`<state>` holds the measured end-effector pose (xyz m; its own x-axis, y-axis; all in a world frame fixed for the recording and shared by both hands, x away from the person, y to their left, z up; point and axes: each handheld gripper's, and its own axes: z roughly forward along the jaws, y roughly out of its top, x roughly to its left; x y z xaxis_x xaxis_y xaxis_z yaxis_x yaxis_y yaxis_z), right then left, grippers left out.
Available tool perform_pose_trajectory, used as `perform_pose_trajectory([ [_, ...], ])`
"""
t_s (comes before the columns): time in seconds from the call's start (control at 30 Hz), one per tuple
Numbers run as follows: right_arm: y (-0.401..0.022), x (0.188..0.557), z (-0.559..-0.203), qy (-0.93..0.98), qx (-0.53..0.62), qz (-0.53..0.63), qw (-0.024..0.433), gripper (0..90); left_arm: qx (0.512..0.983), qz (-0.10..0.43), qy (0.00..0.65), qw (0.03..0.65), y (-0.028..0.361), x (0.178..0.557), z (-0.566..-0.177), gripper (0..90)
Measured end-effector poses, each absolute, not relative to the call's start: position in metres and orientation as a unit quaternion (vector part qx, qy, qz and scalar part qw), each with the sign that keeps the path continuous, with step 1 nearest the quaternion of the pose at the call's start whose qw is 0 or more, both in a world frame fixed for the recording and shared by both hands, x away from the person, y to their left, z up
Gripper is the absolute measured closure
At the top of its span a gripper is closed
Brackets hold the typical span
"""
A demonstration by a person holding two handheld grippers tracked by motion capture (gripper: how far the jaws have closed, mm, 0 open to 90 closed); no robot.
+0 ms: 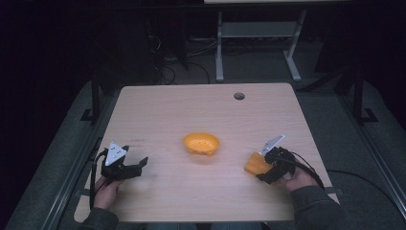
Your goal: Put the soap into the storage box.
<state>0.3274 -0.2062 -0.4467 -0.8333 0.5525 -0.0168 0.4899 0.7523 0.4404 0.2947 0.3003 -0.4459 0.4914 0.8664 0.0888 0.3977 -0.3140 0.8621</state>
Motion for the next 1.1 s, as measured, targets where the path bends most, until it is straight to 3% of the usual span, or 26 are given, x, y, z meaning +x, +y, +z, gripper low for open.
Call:
perform_pose_trajectory([
  [1.1,-0.2,0.33,-0.4492,0.937,0.268,0.213,0.072,20.3,0.757,0.283,0.418,0.414,0.3015,0.2938,-0.4452,14.0],
])
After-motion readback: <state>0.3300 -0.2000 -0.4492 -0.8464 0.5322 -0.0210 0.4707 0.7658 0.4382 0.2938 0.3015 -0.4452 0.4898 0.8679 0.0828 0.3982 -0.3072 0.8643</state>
